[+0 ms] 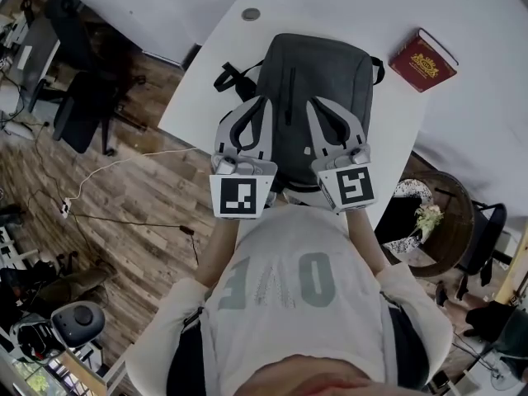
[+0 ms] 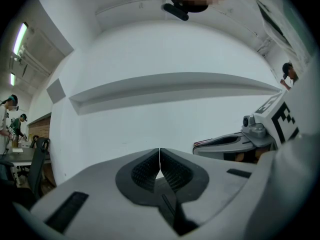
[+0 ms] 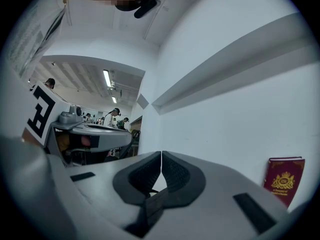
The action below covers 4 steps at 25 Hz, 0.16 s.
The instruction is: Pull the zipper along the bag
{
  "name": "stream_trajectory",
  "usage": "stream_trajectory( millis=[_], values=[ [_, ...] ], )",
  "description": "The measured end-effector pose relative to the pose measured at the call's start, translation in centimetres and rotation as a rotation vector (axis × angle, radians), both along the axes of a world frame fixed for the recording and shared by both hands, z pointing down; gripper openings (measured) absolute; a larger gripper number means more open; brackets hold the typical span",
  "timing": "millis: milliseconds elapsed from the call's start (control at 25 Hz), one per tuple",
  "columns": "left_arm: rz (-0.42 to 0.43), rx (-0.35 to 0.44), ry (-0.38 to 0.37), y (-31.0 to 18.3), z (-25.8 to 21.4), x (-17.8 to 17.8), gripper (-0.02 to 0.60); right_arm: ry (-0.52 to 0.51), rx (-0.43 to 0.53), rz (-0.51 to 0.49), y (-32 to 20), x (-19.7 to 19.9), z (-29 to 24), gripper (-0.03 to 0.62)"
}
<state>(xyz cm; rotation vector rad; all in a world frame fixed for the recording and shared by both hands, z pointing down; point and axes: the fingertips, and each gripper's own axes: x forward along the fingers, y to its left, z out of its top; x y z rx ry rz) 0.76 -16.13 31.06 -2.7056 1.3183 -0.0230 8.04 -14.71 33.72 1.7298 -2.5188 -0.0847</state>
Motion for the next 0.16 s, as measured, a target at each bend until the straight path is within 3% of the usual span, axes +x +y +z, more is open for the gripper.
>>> stream_trajectory(
  millis=[160],
  values=[
    [-0.016,-0.011,0.000,-0.24,0.40,-0.66,0.029,0.004,0.005,-0.011,-0.01,-0.36,0.32,0.031]
  ],
)
